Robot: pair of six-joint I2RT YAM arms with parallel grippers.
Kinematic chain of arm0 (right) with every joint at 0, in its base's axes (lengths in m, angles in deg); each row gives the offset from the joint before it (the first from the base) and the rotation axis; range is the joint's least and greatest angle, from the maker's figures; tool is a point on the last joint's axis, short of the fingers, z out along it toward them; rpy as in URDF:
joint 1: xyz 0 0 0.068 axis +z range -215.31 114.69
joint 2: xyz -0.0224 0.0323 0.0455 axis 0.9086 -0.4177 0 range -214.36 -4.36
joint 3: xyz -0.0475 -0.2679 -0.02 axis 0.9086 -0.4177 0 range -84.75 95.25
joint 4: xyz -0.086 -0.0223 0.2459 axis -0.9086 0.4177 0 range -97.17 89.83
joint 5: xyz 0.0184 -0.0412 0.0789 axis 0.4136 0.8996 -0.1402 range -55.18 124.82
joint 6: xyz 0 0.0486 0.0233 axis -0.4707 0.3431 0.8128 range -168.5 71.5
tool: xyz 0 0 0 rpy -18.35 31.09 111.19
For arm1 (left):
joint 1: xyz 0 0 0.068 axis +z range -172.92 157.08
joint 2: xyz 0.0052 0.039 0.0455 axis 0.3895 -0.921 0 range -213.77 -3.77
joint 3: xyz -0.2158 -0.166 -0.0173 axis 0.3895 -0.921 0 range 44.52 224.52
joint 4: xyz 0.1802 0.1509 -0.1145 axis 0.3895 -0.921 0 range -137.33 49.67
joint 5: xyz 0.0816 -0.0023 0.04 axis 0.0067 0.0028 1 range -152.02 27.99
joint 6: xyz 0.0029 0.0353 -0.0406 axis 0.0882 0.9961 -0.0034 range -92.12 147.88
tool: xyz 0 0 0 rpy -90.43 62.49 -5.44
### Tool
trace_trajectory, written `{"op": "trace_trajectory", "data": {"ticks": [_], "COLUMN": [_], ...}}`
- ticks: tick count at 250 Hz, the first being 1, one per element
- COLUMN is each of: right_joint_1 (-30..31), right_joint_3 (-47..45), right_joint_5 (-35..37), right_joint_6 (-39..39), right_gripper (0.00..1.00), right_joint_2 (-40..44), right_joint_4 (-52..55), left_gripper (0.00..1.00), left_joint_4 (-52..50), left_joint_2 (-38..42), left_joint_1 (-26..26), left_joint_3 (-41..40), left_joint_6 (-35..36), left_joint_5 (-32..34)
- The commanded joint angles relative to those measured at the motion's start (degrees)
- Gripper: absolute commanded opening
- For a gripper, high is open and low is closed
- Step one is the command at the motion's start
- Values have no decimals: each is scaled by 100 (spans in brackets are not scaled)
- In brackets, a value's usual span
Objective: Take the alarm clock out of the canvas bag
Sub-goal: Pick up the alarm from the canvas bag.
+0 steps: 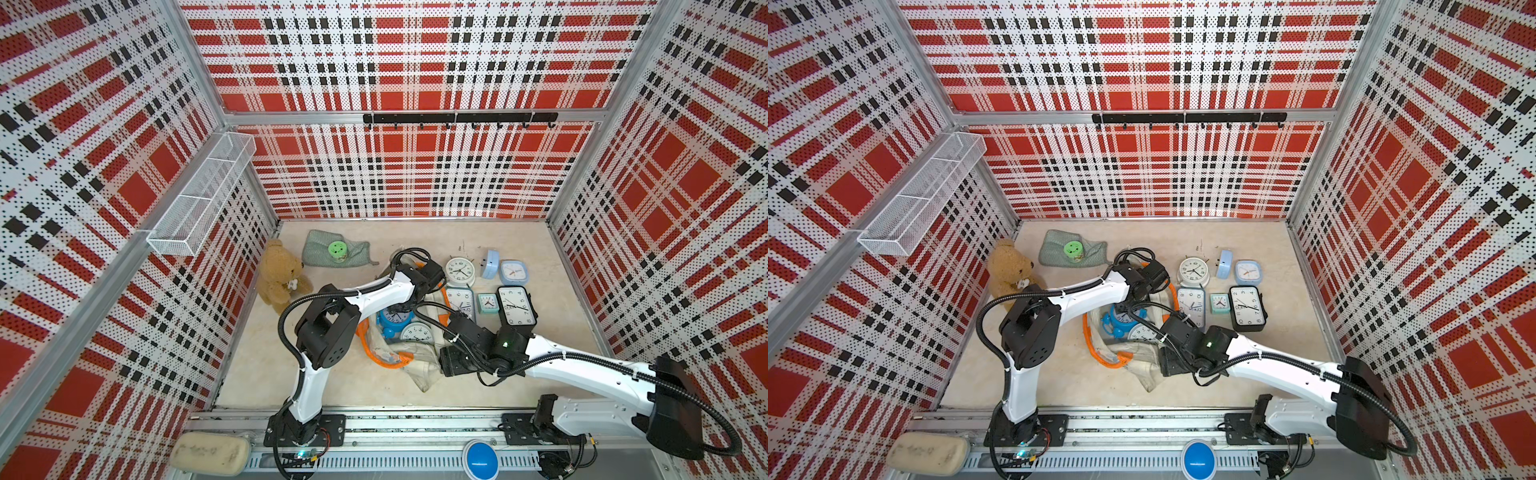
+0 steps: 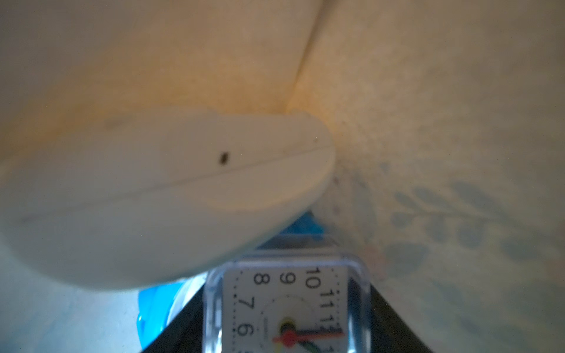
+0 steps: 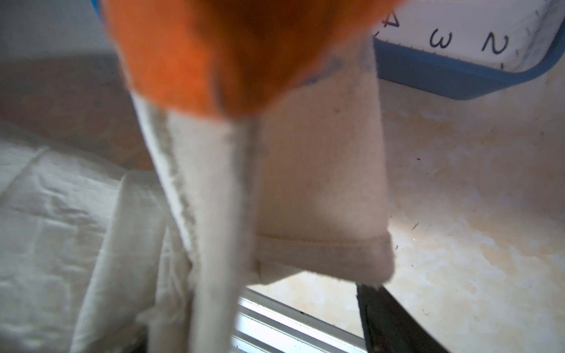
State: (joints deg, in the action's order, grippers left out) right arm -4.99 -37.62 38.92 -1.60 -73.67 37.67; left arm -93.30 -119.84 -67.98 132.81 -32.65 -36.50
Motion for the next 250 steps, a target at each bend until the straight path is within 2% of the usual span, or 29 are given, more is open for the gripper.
{"op": "trace_trajectory", "data": {"ticks": [1, 68, 115, 156, 206, 250], "right_joint_1": [33, 33, -9, -248, -1096, -2193], "right_joint_3": [-12, 921, 1718, 2446, 2751, 2808], "right_joint_5": [9, 402, 548, 398, -507, -2101], "right_joint_6": [-34, -244, -556, -758, -634, -371], "right_gripper": [74, 77, 79, 81, 85, 86], "right_joint_2": [97, 801, 1144, 1214, 1571, 1587], "right_joint_4": [358, 666, 739, 887, 607, 142], "left_gripper": [62, 62, 60, 59, 62, 64], "left_joint_4": [-238, -161, -156, -166, 20, 385], "left_joint_2": [317, 1557, 2335, 2980, 3782, 4116], "left_joint_1": [78, 32, -80, -210, -619, -924], "left_joint_3": [-227, -911, -1074, -1112, -879, -433], "left_joint_6": [61, 271, 777, 1325, 2542, 3622], "left_joint_5": [70, -79, -245, -503, -663, -1260]}}
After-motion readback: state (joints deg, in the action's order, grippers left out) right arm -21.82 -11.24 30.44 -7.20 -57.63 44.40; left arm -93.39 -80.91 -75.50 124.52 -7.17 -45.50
